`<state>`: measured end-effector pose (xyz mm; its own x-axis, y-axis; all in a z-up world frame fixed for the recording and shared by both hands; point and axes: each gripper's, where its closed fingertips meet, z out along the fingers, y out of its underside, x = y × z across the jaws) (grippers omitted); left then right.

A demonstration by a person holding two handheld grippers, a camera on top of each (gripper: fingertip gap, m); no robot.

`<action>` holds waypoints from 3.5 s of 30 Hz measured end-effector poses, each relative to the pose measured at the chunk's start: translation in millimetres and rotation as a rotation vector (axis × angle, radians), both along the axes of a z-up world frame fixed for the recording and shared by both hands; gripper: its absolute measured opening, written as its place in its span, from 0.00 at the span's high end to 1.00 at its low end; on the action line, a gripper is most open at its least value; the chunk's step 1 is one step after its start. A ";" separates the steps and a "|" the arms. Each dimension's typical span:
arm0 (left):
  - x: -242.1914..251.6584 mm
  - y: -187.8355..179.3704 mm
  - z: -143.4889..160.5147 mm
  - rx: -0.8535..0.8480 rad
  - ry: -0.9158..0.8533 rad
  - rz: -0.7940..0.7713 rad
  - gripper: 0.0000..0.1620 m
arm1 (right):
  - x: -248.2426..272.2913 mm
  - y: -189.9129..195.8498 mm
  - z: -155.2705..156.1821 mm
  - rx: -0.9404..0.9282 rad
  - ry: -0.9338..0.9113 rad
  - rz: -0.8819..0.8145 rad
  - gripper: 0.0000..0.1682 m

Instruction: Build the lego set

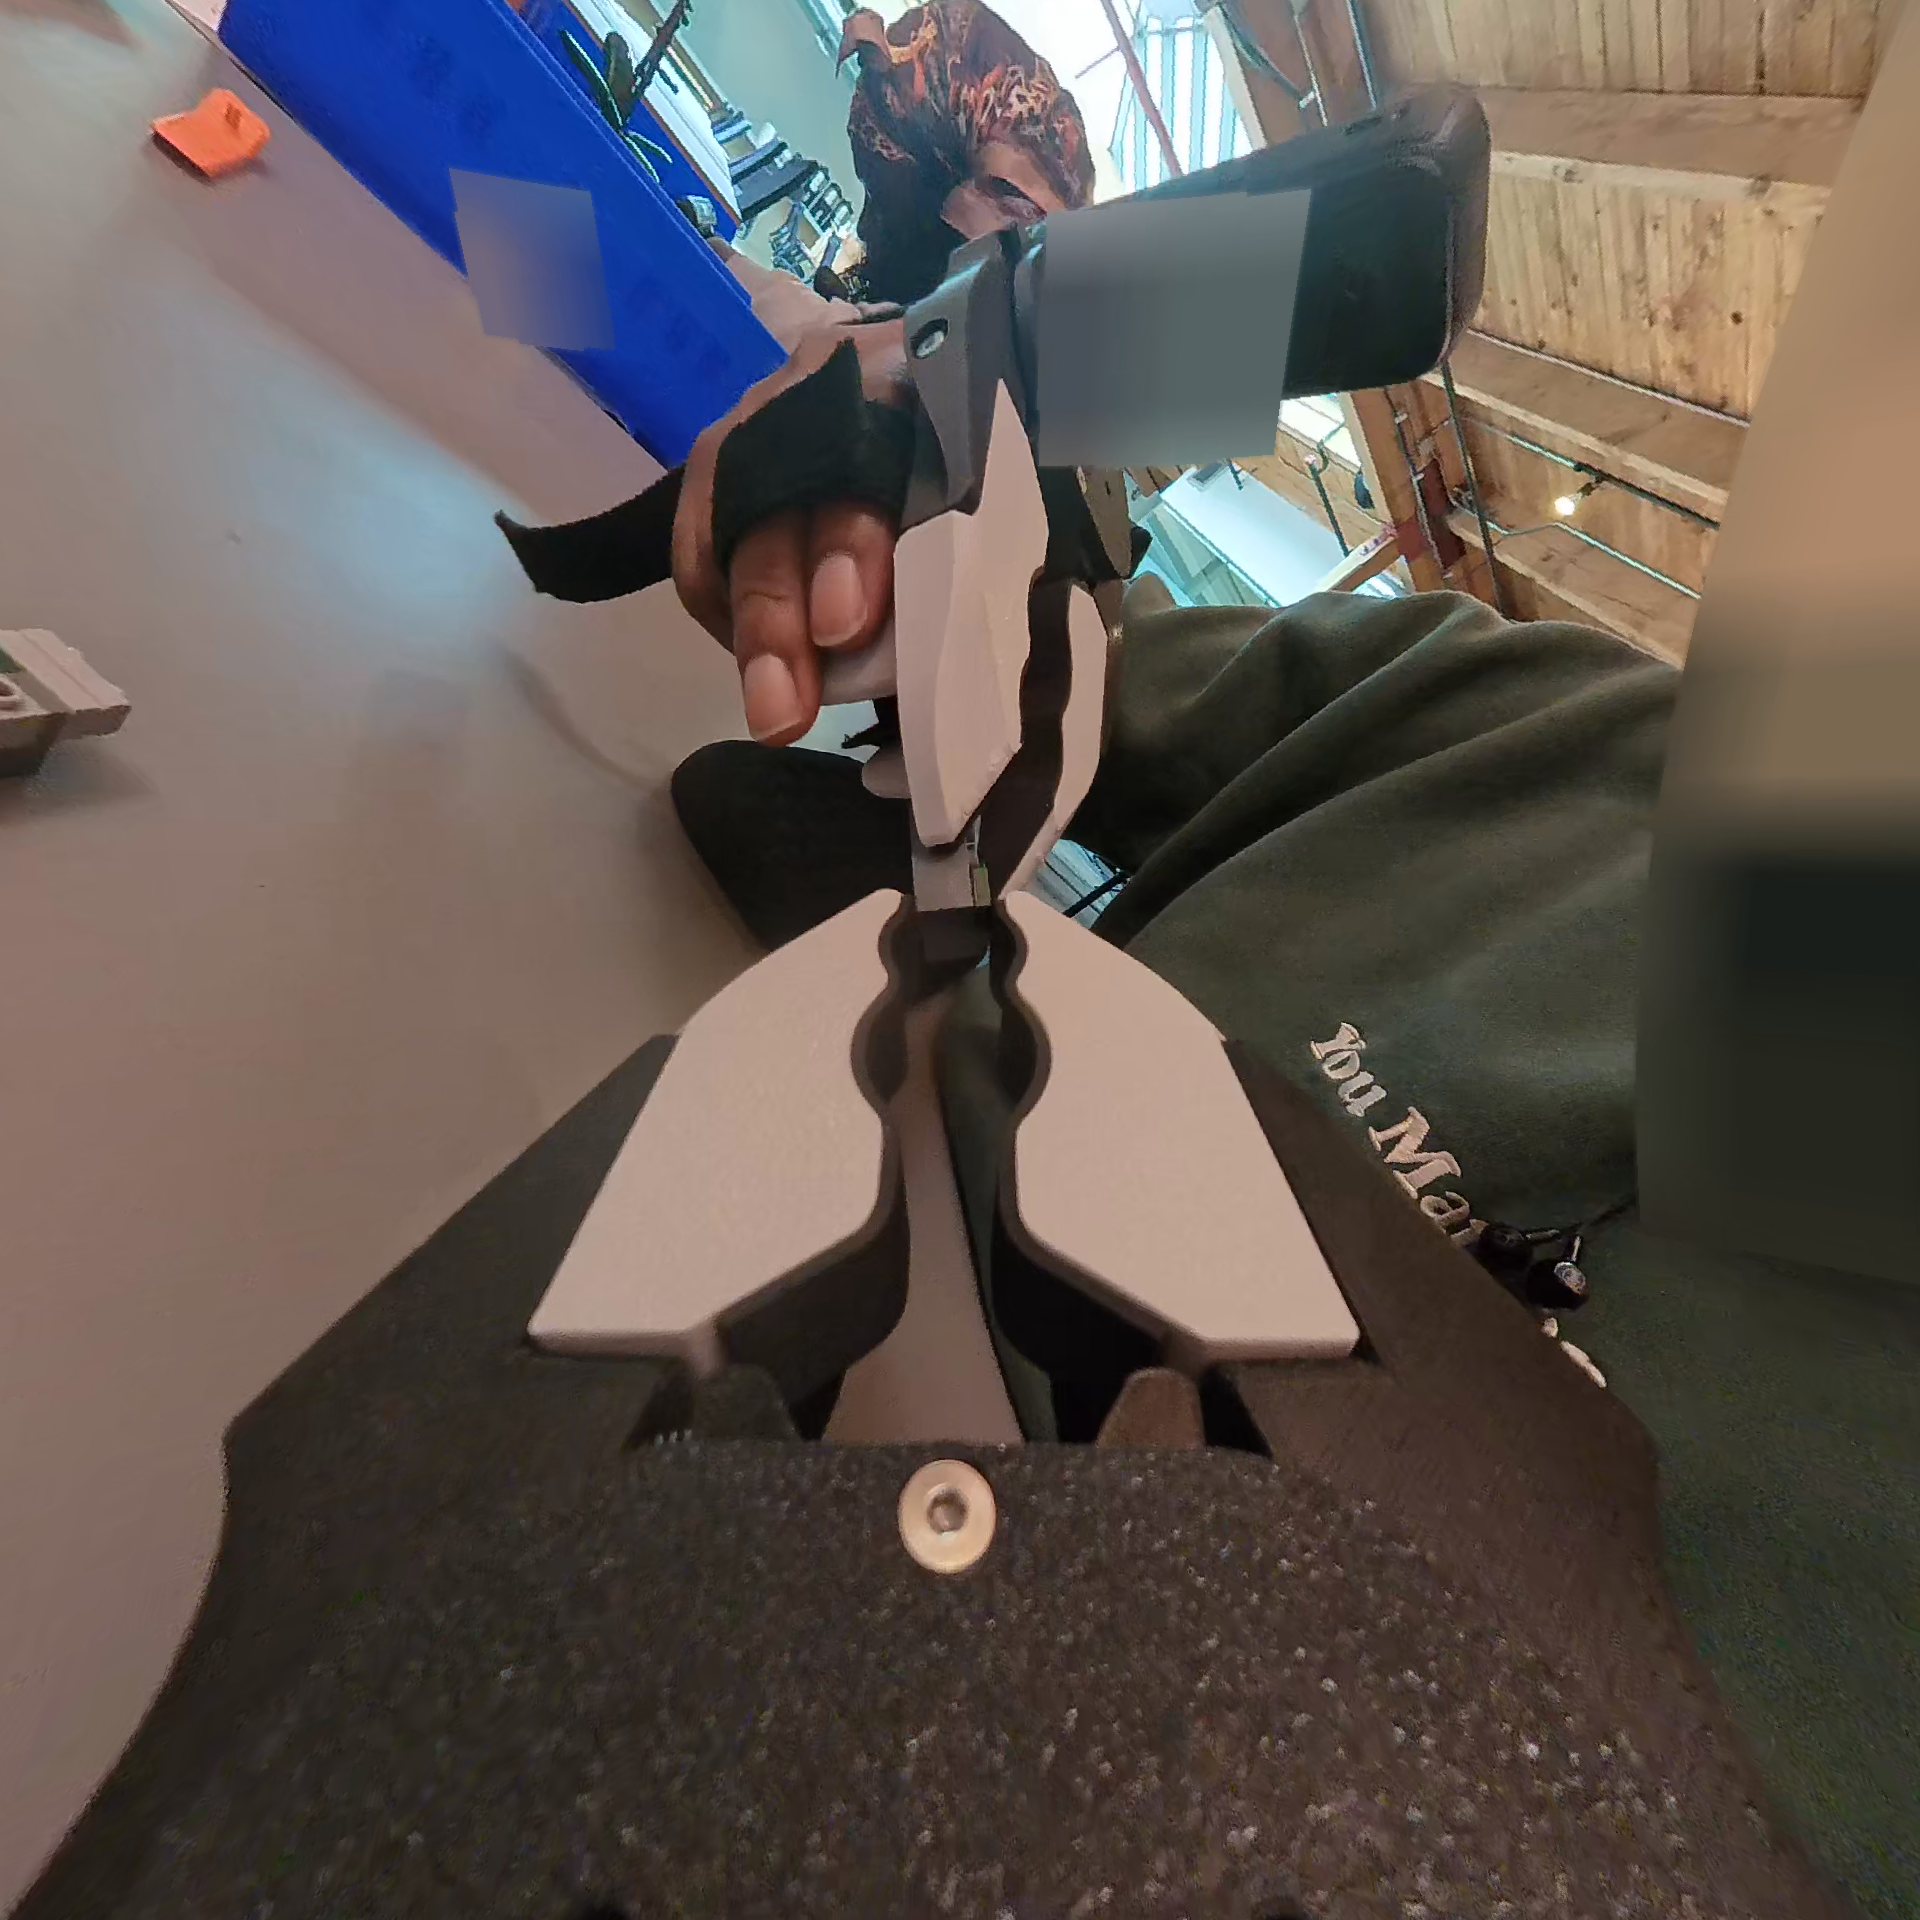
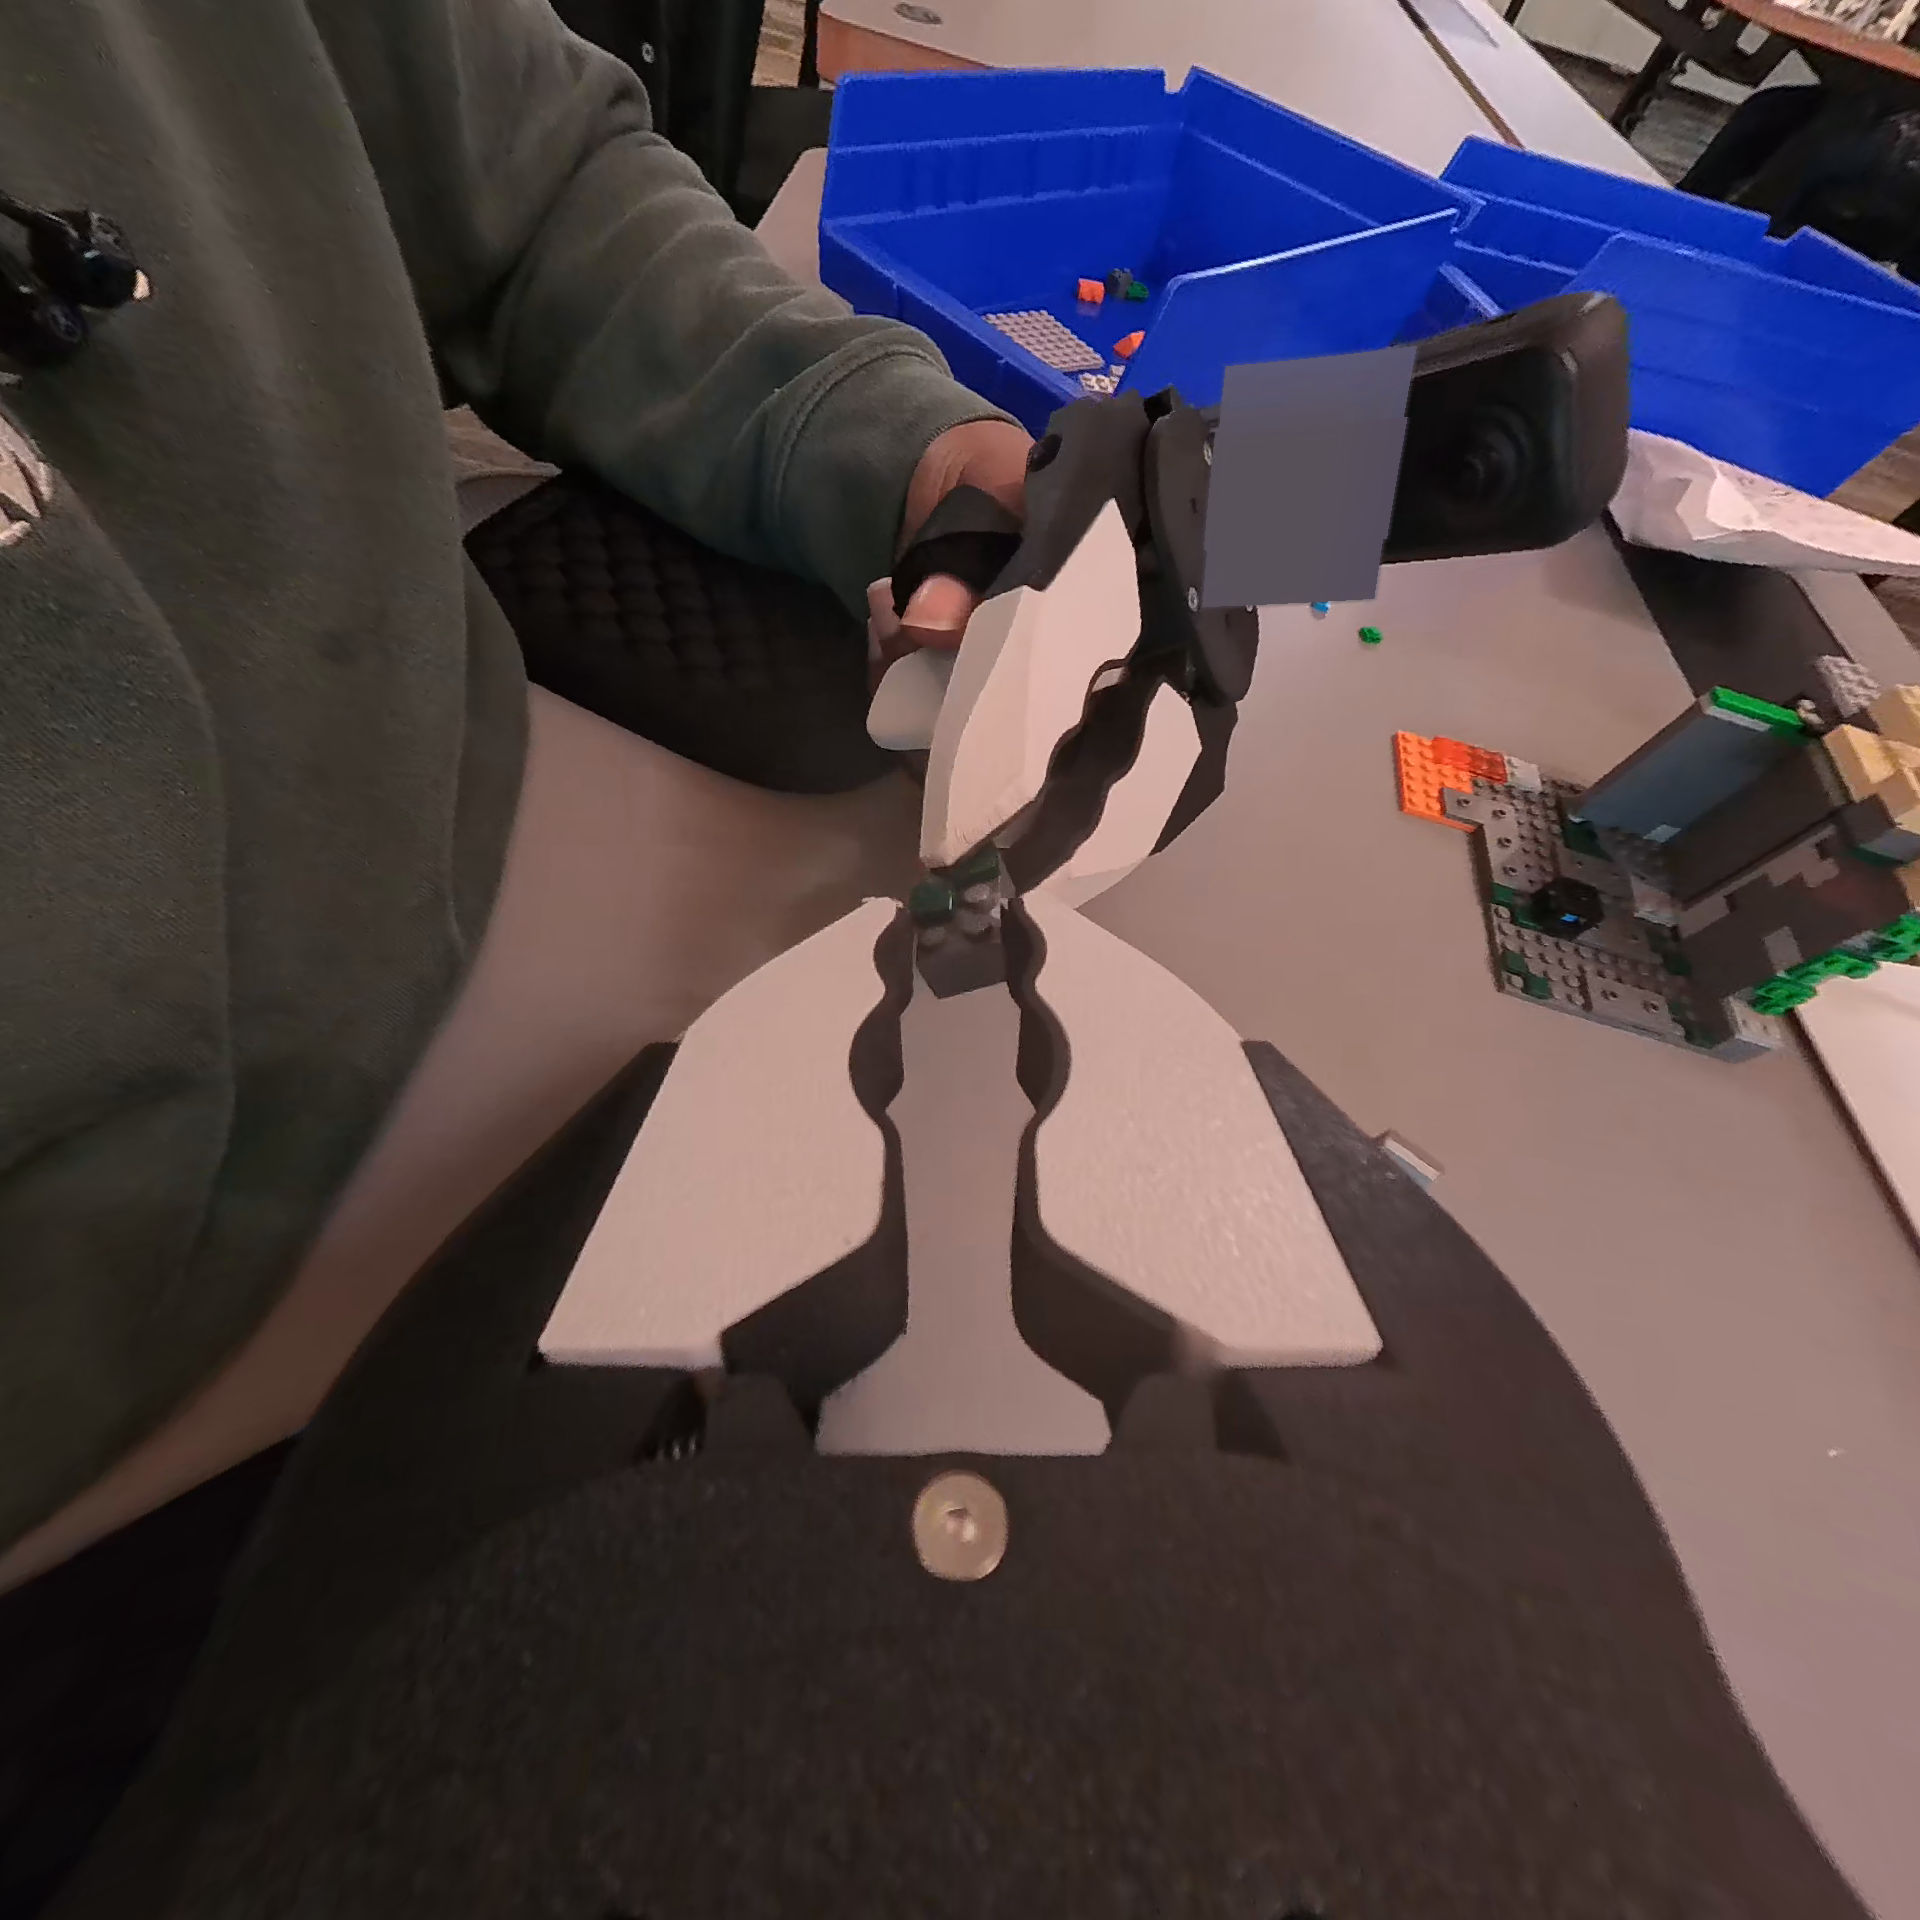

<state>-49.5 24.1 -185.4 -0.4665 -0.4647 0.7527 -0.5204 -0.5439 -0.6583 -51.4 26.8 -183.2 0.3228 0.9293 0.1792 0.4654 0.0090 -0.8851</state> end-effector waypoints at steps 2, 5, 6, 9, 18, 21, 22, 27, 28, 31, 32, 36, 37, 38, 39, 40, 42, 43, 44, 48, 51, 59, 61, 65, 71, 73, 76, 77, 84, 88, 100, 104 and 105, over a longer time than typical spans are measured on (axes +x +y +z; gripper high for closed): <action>0.0 0.4 0.8 -0.006 -0.002 0.000 0.92 | -0.2 0.3 0.4 0.010 -0.004 -0.006 0.89; -0.5 0.6 1.5 -0.013 -0.004 -0.002 0.92 | 0.5 2.7 -3.0 0.040 -0.036 -0.028 0.86; -0.5 0.5 1.1 -0.013 -0.002 -0.002 0.92 | 0.1 3.0 -3.7 0.052 -0.040 -0.035 0.86; -0.8 -0.2 1.1 -0.023 -0.001 -0.009 0.92 | -1.1 3.9 -4.4 0.093 -0.049 -0.049 0.89; 3.2 14.1 6.3 0.226 -0.111 0.132 0.88 | 9.0 7.0 6.3 -0.014 0.110 -0.085 0.90; 9.2 23.4 8.9 0.468 -0.181 0.268 0.85 | 13.5 9.3 9.4 -0.060 0.179 -0.112 0.90; 9.5 24.0 13.3 0.523 -0.221 0.299 0.85 | 14.4 9.4 9.6 -0.073 0.197 -0.116 0.90; 8.8 21.8 22.5 0.735 -0.328 0.364 0.88 | 13.8 7.6 4.8 -0.095 0.214 -0.118 0.90; 8.7 19.3 21.0 0.769 -0.334 0.355 0.88 | 13.1 6.8 4.6 -0.096 0.213 -0.116 0.90; 9.0 11.9 18.1 0.860 -0.362 0.335 0.90 | 11.5 4.7 4.9 -0.092 0.206 -0.106 0.90; 9.0 9.9 17.9 0.885 -0.372 0.332 0.90 | 10.9 3.9 5.1 -0.089 0.202 -0.102 0.90; 8.8 5.1 16.4 0.957 -0.391 0.320 0.94 | 9.4 1.2 4.2 -0.078 0.179 -0.089 0.90; 8.6 4.1 16.1 0.970 -0.395 0.315 0.95 | 9.5 0.6 4.5 -0.076 0.179 -0.086 0.90; 8.3 2.6 15.7 0.982 -0.400 0.309 0.96 | 9.3 -0.1 5.0 -0.077 0.183 -0.082 0.90; 8.3 1.7 14.9 1.000 -0.401 0.304 0.96 | 9.1 -0.8 5.4 -0.079 0.184 -0.078 0.90; 8.3 1.3 13.7 1.021 -0.402 0.301 0.96 | 9.1 -1.2 5.3 -0.080 0.182 -0.077 0.90; 8.3 -0.2 11.3 1.048 -0.402 0.291 0.96 | 8.8 -2.1 5.2 -0.081 0.177 -0.073 0.90; 8.4 -0.7 10.7 1.052 -0.401 0.289 0.96 | 8.8 -2.5 5.4 -0.081 0.176 -0.071 0.90; 8.4 -1.3 10.8 1.052 -0.403 0.287 0.96 | 8.8 -2.6 5.3 -0.081 0.173 -0.070 0.90; 8.8 -1.3 11.9 1.032 -0.401 0.290 0.96 | 9.0 -3.3 6.6 -0.071 0.179 -0.067 0.90; 8.2 -1.3 14.2 0.994 -0.402 0.290 0.93 | 7.7 -5.7 8.0 -0.045 0.191 -0.052 0.90; 6.1 -8.5 15.9 0.938 -0.407 0.252 0.95 | 5.4 -8.8 10.8 0.029 0.168 -0.033 0.90; 4.9 -11.5 16.4 0.935 -0.413 0.234 0.96 | 4.4 -12.1 11.8 0.038 0.171 -0.012 0.90; 1.6 -19.8 12.7 0.950 -0.418 0.176 1.00 | -0.3 -22.1 14.1 0.052 0.178 0.060 0.90; -1.7 -33.2 16.9 0.990 -0.473 0.138 1.00 | -5.4 -28.0 14.1 0.038 0.181 0.124 0.90; -1.3 -30.4 18.1 0.989 -0.467 0.153 1.00 | -4.7 -26.8 15.3 0.038 0.192 0.124 0.90; -0.9 -22.7 18.5 0.992 -0.455 0.184 1.00 | -2.5 -24.0 17.0 0.043 0.202 0.109 0.90; 0.0 -21.5 17.5 0.989 -0.443 0.187 0.95 | -1.7 -23.3 17.8 0.047 0.204 0.104 0.90; 1.8 -22.3 12.6 0.982 -0.413 0.179 0.95 | -0.9 -24.0 19.4 0.050 0.205 0.098 0.90; 0.9 -25.1 9.8 0.991 -0.409 0.159 0.96 | -1.9 -27.4 17.2 0.035 0.197 0.115 0.90; -0.6 -26.6 2.1 1.076 -0.403 0.128 1.00 | -3.3 -33.2 11.0 -0.018 0.198 0.164 0.90; 0.0 -25.0 3.7 1.040 -0.398 0.140 0.96 | -1.6 -28.1 11.7 -0.006 0.201 0.143 0.90; 0.4 -24.5 4.4 1.035 -0.397 0.145 0.96 | -1.6 -27.7 11.9 -0.005 0.201 0.141 0.90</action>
<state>-49.1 -0.4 -181.0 -0.4786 -0.8503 -0.2190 -0.1489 0.3244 -0.9341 -53.0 -0.9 -171.3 0.2187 0.9684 0.1197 0.2742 0.0567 -0.9600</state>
